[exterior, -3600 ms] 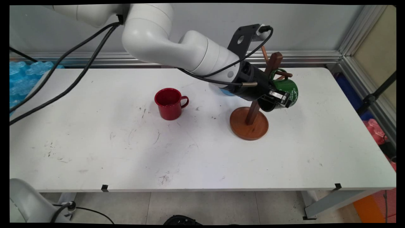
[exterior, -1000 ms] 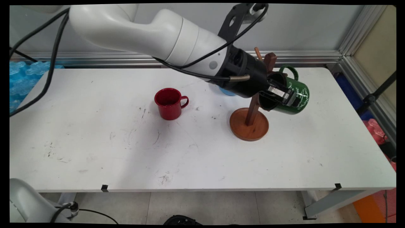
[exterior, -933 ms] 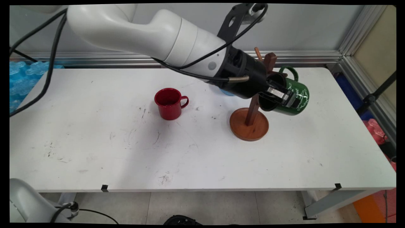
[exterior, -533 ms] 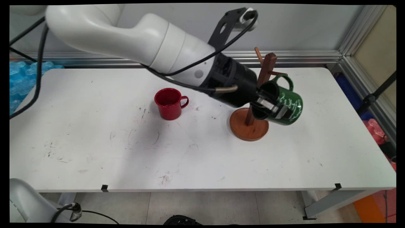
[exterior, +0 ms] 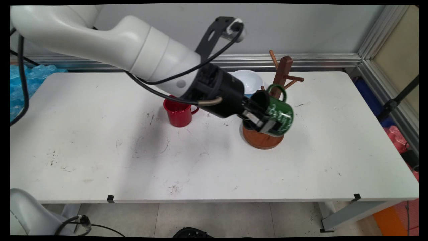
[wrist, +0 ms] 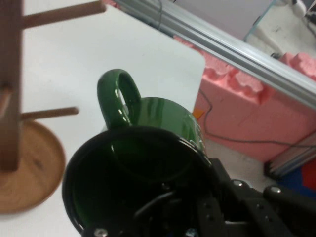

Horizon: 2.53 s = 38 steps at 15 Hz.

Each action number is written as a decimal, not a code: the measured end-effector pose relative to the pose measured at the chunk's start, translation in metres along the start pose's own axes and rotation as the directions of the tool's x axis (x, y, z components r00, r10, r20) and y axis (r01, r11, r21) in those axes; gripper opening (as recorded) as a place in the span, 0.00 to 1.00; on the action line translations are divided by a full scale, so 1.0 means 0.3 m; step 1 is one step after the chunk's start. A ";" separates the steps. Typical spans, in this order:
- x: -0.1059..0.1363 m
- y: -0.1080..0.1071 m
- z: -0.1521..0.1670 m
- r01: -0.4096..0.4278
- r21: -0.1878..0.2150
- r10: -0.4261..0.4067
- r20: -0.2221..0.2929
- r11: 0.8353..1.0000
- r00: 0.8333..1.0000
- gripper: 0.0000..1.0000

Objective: Place the picked object on the table

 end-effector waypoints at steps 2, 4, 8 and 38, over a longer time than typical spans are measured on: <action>-0.011 -0.014 -0.021 -0.016 0.018 0.016 0.012 1.000 1.000 0.00; -0.028 -0.035 -0.050 -0.040 0.045 0.039 0.032 0.998 0.999 0.00; -0.072 -0.080 -0.115 -0.100 0.098 0.091 0.088 0.990 0.992 0.00; -0.328 -0.267 -0.130 -0.459 0.203 0.225 0.660 0.865 0.717 0.00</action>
